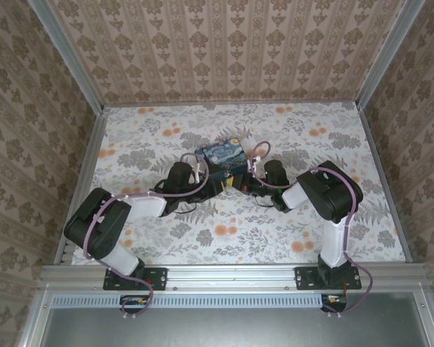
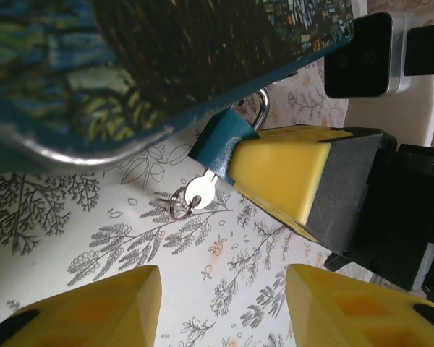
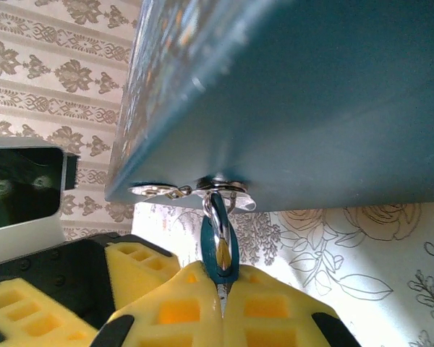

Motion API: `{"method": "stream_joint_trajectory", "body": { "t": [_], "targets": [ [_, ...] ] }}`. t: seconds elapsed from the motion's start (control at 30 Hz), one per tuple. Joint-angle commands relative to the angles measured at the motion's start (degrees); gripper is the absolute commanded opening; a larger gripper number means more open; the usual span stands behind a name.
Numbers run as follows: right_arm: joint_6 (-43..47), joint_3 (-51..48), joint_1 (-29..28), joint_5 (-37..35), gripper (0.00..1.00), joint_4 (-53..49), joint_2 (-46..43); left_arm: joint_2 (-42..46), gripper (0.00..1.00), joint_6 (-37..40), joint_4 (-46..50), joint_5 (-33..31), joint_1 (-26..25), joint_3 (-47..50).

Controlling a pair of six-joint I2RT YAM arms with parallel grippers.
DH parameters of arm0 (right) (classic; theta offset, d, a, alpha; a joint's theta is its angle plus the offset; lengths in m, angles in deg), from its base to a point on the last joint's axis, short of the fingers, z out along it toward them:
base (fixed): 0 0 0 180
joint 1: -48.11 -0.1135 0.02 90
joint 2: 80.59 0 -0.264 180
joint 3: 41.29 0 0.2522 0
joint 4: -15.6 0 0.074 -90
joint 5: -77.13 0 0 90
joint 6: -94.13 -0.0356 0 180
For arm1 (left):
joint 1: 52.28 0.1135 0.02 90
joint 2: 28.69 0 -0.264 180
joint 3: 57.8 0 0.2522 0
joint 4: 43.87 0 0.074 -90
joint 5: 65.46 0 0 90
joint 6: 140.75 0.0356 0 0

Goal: Unlock a padlock with a key

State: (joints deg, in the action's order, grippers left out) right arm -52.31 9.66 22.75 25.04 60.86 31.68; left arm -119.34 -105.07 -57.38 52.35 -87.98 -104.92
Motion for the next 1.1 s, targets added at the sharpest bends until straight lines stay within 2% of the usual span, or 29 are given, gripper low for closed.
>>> {"method": "stream_joint_trajectory", "body": {
  "t": [0.0,0.57,1.07],
  "targets": [
    [-1.62,-0.36,0.23,1.97,0.00,5.60,1.20,-1.76,0.46,-2.54,-5.70,-1.86,-0.24,0.94],
    [-4.45,-0.94,0.39,3.22,0.00,10.11,2.78,-7.76,0.32,-5.17,-13.20,-3.82,-0.84,0.17],
    [-4.68,-1.42,0.39,3.41,0.00,10.94,3.14,-11.39,0.26,-8.05,-19.56,-4.44,-1.39,-0.45]
  ]
}}
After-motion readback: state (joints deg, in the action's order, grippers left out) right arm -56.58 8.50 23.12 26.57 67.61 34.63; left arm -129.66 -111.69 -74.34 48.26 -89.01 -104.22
